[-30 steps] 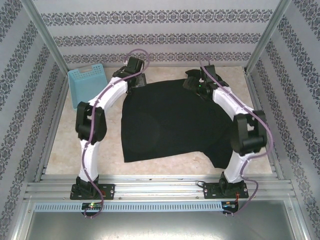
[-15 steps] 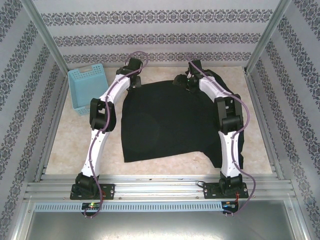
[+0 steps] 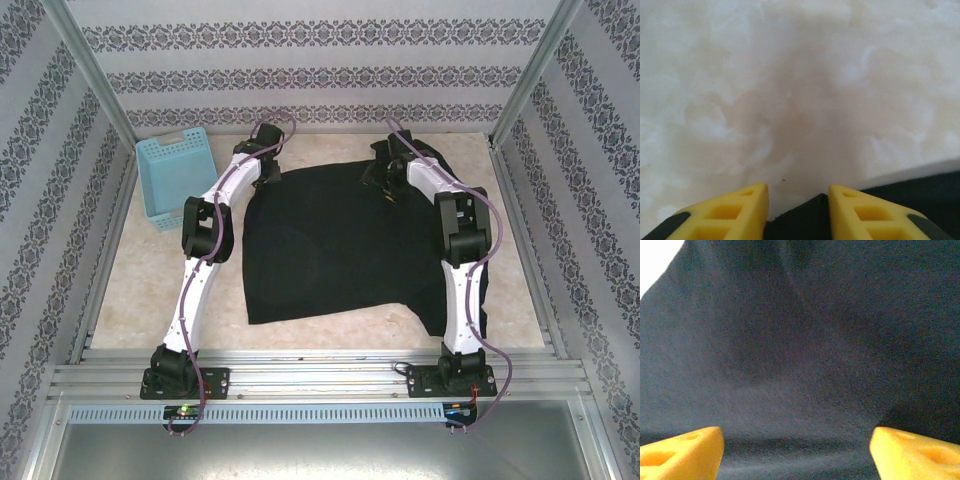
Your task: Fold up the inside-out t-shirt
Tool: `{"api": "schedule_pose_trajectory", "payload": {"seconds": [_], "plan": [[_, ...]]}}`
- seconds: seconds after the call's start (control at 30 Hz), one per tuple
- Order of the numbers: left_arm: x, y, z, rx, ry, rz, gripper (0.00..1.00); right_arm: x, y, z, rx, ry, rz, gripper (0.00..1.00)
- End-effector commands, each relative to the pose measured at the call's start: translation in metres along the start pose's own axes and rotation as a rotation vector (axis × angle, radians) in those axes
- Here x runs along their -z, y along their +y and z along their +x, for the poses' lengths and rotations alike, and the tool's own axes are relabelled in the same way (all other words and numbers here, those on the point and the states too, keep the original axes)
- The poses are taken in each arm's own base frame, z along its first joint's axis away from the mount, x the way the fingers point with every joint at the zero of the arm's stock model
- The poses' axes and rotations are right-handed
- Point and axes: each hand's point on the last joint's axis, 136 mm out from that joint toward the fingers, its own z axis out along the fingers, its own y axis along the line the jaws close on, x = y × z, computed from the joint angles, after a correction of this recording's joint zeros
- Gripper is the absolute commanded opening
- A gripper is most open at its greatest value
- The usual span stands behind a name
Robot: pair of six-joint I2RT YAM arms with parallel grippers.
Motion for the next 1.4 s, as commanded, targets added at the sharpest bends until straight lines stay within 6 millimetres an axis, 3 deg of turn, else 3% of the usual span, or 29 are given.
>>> {"api": "schedule_pose_trajectory", "payload": {"seconds": [0.0,0.3,0.47,0.7,0.93,1.07,1.27,1.37], "plan": [[-0.004,0.019,-0.001,0.003,0.022,-0.029,0.29,0.007,-0.042,0.009,-0.093,0.009,0.107,0.79],[0.007,0.029,-0.011,0.067,0.007,-0.030,0.11,0.022,-0.069,0.016,-0.138,-0.007,0.180,0.77],[0.024,0.023,-0.024,0.112,-0.022,0.044,0.05,0.026,-0.074,0.017,-0.150,-0.022,0.175,0.77],[0.058,0.009,-0.044,0.179,-0.096,0.199,0.00,0.033,-0.062,0.014,-0.122,-0.045,0.100,0.77],[0.120,-0.004,-0.057,0.270,-0.252,0.454,0.00,0.091,-0.029,-0.025,0.072,-0.205,0.014,0.78],[0.129,0.001,-0.051,0.320,-0.263,0.520,0.00,0.111,-0.029,-0.053,0.134,-0.259,0.075,0.79],[0.137,0.003,-0.037,0.359,-0.256,0.583,0.00,0.086,-0.037,-0.086,0.082,-0.205,0.102,0.78],[0.152,0.007,-0.034,0.365,-0.283,0.595,0.00,0.070,-0.045,-0.087,0.033,-0.150,0.135,0.78]]}}
